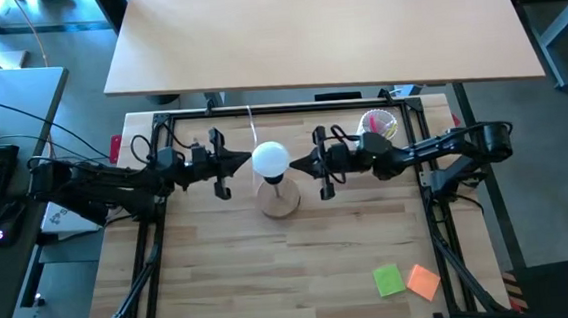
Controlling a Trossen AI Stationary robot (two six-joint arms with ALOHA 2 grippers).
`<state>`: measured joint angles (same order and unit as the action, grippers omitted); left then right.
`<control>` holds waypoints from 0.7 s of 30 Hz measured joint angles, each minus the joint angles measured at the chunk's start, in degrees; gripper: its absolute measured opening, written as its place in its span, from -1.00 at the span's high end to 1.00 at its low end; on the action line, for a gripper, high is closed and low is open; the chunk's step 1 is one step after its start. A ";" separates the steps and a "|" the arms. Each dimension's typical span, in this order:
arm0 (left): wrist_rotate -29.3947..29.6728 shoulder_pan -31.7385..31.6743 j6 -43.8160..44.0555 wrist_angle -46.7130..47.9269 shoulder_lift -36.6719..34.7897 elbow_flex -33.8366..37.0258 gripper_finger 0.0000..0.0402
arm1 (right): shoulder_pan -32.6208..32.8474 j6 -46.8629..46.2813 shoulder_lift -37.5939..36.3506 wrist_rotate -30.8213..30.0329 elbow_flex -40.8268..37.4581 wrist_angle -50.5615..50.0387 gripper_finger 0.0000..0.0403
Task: Screw lightbulb
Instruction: Remove the lightbulb from the lamp
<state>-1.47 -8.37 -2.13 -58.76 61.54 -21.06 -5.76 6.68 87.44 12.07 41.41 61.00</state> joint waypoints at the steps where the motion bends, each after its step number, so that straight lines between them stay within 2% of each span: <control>1: -0.22 0.18 0.00 -0.01 0.00 0.00 1.00 | 0.00 0.02 0.02 0.03 0.09 -0.44 1.00; 13: -0.94 3.97 1.53 -0.85 -0.07 0.00 1.00 | -0.28 -0.40 0.00 -2.32 0.13 -0.72 1.00; 21: -1.52 5.24 2.08 -0.20 0.01 -0.11 1.00 | -0.46 -0.72 0.00 -6.66 0.28 -1.98 1.00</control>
<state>-2.99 -3.14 -0.05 -58.97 61.55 -21.17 -6.22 5.96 87.44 5.41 41.69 59.02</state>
